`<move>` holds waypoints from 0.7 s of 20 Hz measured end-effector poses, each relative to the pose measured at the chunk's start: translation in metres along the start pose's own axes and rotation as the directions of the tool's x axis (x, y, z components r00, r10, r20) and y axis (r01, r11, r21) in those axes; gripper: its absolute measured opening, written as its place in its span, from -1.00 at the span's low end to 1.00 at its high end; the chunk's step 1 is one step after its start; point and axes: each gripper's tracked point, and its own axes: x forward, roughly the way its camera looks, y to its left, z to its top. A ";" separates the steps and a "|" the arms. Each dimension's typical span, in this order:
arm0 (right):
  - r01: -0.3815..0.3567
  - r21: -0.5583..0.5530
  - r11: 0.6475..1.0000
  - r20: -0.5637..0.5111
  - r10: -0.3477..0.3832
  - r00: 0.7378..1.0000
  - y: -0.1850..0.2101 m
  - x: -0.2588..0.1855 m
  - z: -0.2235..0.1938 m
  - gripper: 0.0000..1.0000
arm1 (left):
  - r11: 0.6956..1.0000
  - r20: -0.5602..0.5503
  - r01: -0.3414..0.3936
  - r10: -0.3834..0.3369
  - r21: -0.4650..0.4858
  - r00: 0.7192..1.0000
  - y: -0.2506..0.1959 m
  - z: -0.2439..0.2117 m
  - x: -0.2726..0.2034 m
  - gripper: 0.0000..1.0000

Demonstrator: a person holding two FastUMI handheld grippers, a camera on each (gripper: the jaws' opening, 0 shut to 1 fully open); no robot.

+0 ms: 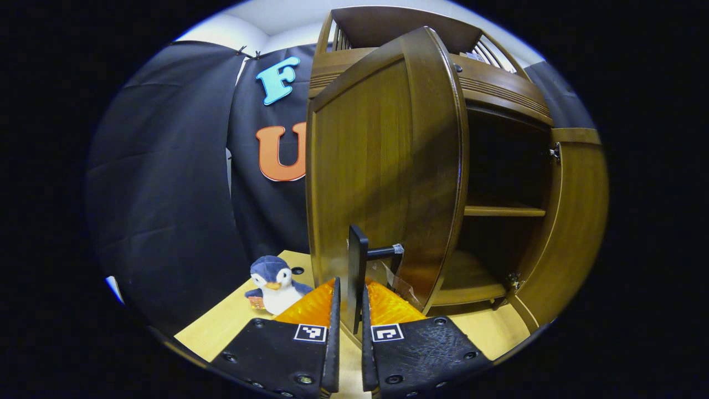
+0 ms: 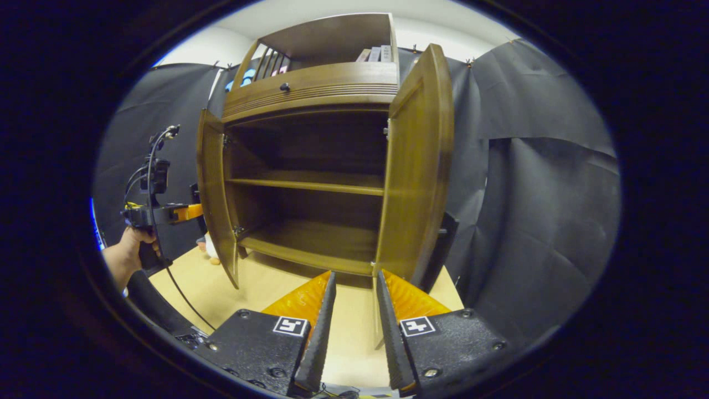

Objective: Open the right door of the double-door shoe cabinet with the right hand, and open the left door with the left hand.

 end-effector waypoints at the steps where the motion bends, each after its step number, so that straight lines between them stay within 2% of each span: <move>1: -0.013 -0.002 1.000 0.000 0.013 1.000 0.006 0.002 0.001 -0.05 | 1.000 0.000 -0.005 0.005 0.002 1.000 0.006 -0.001 -0.002 -0.70; 7: -0.050 -0.023 0.998 0.002 0.050 0.999 0.035 0.014 0.006 -0.05 | 1.000 0.010 -0.014 0.014 -0.002 1.000 0.043 -0.002 -0.014 -0.70; 8: -0.054 -0.022 0.998 0.002 0.054 0.999 0.040 0.017 0.008 0.04 | 1.000 0.013 -0.018 0.018 0.004 1.000 0.051 -0.003 -0.015 -0.70; 9: -0.056 -0.022 0.998 0.003 0.056 0.998 0.044 0.018 0.008 -0.01 | 1.000 0.014 -0.028 0.028 0.010 1.000 0.060 -0.003 -0.018 -0.70; 11: -0.068 -0.019 0.997 -0.001 0.068 0.998 0.055 0.022 0.009 0.05 | 0.999 0.017 -0.045 0.045 0.012 0.999 0.078 -0.003 -0.022 -0.70; 14: -0.076 -0.020 0.997 0.005 0.076 0.997 0.068 0.027 0.014 0.08 | 1.000 0.012 -0.019 0.020 -0.023 1.000 0.094 -0.006 -0.023 -0.78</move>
